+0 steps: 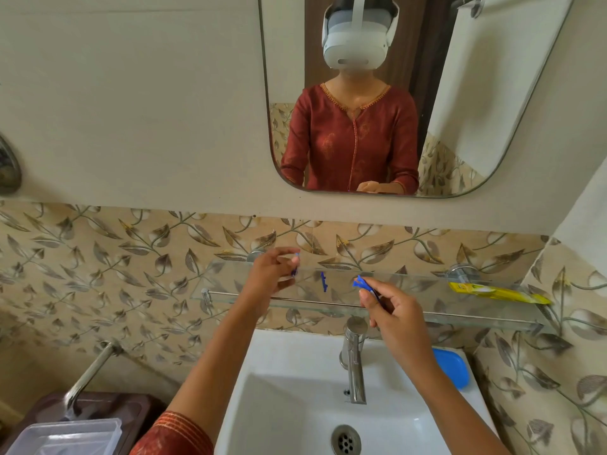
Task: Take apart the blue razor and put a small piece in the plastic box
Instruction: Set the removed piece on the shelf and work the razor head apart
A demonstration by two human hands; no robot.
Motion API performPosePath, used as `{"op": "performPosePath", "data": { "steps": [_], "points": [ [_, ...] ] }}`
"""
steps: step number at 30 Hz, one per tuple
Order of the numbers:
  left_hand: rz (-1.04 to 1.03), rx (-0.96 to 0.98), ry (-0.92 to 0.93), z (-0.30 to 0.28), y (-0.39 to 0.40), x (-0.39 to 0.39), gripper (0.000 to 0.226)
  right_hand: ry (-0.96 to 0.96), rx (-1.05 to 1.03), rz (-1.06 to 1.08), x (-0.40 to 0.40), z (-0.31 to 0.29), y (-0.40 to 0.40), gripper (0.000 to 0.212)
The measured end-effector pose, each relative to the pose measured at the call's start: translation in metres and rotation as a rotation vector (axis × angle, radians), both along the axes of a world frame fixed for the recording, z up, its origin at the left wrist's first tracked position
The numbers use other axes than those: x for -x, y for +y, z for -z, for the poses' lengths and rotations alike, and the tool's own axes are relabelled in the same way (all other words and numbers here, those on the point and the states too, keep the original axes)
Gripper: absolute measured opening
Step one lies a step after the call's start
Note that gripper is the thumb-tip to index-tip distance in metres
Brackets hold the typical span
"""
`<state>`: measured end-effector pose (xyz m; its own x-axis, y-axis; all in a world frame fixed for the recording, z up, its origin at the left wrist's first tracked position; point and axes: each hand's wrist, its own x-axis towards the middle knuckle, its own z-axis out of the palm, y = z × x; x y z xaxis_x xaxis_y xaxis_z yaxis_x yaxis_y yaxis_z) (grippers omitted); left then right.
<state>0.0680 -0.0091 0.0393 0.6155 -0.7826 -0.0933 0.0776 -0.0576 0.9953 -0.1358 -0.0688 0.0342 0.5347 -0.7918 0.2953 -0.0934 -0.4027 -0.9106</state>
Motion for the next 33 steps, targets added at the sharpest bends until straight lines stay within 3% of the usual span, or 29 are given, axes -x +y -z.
{"op": "performPosePath", "data": {
  "steps": [2, 4, 8, 13, 33],
  "points": [
    [0.078, 0.143, 0.332, -0.011, 0.006, 0.002, 0.022, -0.007, 0.005, -0.020, -0.003, -0.002, 0.001, 0.025],
    [0.152, 0.227, 0.544, -0.016, 0.013, 0.007, 0.025, -0.010, 0.029, -0.047, -0.006, -0.005, 0.004, 0.025],
    [0.325, 0.277, 0.708, -0.013, 0.030, 0.029, 0.035, -0.031, 0.049, -0.098, -0.003, -0.012, 0.015, 0.042],
    [0.543, 0.329, 0.735, -0.005, 0.048, 0.054, 0.069, -0.094, 0.091, -0.176, 0.005, -0.019, 0.025, 0.018],
    [0.594, 0.310, 0.482, -0.012, 0.048, 0.068, 0.061, 0.024, 0.253, -0.129, 0.017, -0.031, 0.021, 0.017]
  ]
}}
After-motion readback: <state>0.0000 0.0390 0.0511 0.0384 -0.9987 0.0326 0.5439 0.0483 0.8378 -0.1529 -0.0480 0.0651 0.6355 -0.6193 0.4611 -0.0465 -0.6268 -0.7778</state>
